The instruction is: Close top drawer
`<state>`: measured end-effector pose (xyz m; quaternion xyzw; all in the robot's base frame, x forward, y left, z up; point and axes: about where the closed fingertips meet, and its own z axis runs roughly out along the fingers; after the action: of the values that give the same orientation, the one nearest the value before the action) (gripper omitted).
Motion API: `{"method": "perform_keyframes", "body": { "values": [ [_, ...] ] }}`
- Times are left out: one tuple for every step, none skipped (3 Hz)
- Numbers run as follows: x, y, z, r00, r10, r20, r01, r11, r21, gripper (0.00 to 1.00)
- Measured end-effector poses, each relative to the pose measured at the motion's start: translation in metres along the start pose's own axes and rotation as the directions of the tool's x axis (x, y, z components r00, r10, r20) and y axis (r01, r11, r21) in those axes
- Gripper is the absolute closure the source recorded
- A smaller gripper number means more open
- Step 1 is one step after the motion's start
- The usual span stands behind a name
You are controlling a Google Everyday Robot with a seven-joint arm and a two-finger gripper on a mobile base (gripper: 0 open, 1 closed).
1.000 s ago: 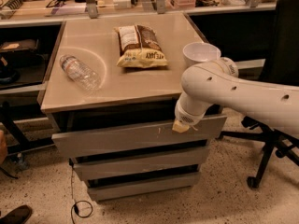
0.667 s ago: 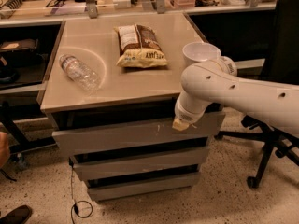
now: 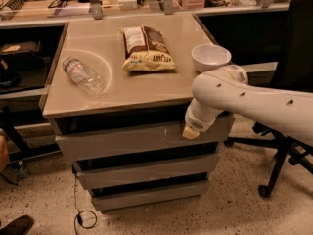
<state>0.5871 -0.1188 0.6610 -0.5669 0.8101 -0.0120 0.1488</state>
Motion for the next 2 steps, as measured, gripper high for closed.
{"method": "perform_keyframes", "body": {
  "values": [
    [0.001,0.002,-0.001,1.0,0.0,0.0,0.0,1.0,0.0,1.0],
    [0.011,0.012,-0.016,1.0,0.024,0.0,-0.024,0.9991,-0.036,1.0]
  ]
}}
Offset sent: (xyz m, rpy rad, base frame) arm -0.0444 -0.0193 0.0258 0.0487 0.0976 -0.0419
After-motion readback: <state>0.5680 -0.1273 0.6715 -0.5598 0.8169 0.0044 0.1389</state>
